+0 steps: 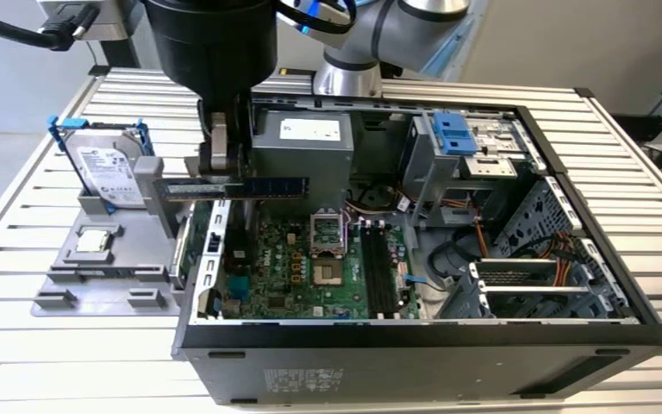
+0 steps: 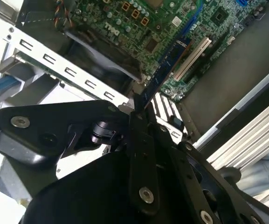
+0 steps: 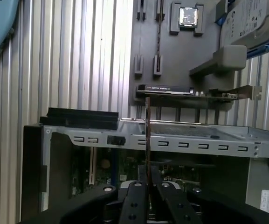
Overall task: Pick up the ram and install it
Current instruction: 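Pick up the ram and move it above insertion slot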
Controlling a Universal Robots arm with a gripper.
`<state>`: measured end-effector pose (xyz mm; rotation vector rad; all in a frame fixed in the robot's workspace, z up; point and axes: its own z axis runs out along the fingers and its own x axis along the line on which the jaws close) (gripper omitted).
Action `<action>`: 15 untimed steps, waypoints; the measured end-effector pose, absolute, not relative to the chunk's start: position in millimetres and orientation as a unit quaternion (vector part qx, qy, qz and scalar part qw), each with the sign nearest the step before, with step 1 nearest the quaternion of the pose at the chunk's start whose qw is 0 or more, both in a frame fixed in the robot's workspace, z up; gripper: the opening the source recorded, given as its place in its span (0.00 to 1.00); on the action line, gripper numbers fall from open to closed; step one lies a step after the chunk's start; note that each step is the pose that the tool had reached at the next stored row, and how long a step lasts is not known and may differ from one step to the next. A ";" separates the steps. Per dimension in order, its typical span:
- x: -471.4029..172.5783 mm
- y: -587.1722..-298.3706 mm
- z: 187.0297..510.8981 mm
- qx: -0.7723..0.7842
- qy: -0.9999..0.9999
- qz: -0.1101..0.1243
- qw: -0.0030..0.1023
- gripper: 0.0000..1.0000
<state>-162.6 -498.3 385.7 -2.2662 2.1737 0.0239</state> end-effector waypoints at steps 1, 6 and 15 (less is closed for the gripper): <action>-160.7 -498.2 385.7 -0.722 0.692 0.008 0.001 0.00; -150.1 -498.1 385.7 -0.722 0.691 0.008 0.001 0.00; -131.9 -497.8 385.7 -0.724 0.690 0.008 0.001 0.00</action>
